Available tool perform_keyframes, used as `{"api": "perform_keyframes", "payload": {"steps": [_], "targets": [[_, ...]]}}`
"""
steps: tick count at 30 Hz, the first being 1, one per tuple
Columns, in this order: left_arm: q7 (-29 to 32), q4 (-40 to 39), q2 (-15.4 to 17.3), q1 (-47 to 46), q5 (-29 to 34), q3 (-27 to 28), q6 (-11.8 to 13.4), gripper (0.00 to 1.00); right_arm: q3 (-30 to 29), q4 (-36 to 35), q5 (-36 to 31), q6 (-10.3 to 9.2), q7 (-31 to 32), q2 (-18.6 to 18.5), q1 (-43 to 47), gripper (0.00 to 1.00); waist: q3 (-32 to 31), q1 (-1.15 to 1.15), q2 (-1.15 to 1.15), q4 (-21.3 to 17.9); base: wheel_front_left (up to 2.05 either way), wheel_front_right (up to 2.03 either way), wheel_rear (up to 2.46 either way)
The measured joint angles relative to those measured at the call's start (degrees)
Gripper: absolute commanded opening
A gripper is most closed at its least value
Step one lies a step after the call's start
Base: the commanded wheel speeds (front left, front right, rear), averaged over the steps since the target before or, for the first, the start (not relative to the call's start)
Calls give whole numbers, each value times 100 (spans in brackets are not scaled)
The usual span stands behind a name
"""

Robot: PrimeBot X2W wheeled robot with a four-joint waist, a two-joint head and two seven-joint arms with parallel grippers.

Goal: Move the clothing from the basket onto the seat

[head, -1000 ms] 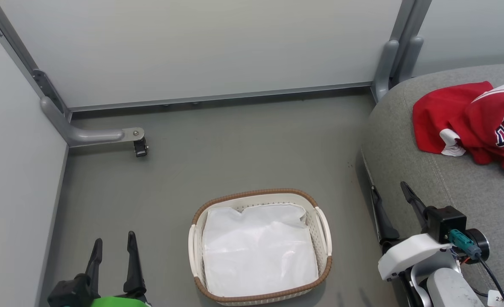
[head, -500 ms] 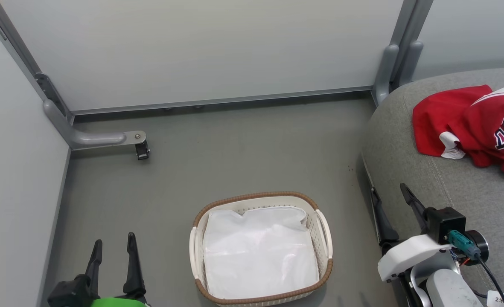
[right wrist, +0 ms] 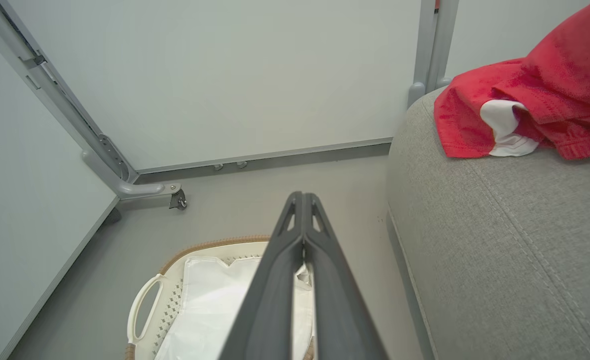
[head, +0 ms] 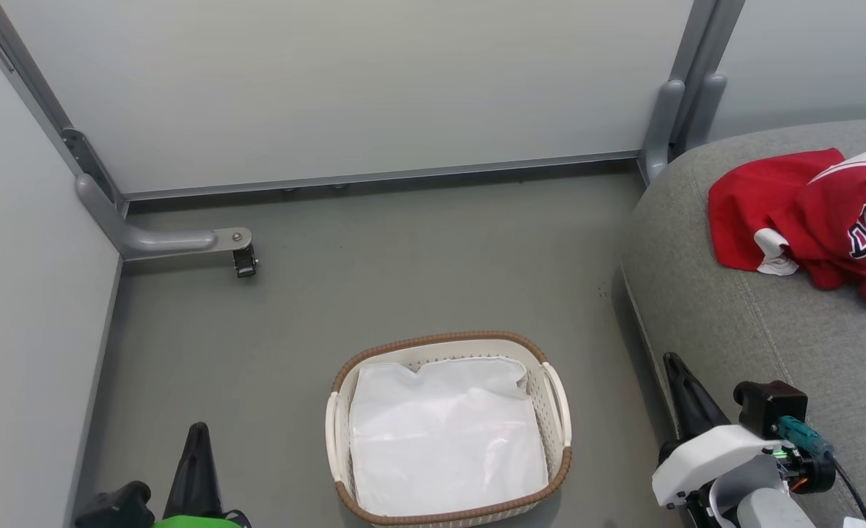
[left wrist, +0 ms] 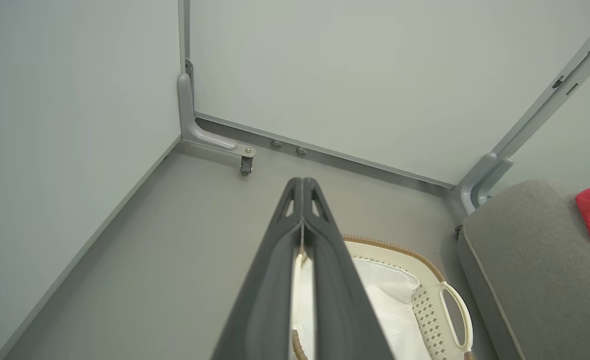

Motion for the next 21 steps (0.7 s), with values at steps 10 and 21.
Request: {"api": "perform_keyframes", "payload": {"steps": [10,21], "targets": [[268,12,0,-75,-946,109,-55,0,-121,-121,1053,0,258,-1,1,0,-11,0,0,-15,0,0,0],[545,15,1,-230,-1894,242,-123,0,-253,-238,2104,0,522,-3,8,0,-23,0,0,-32,0,0,0]]}}
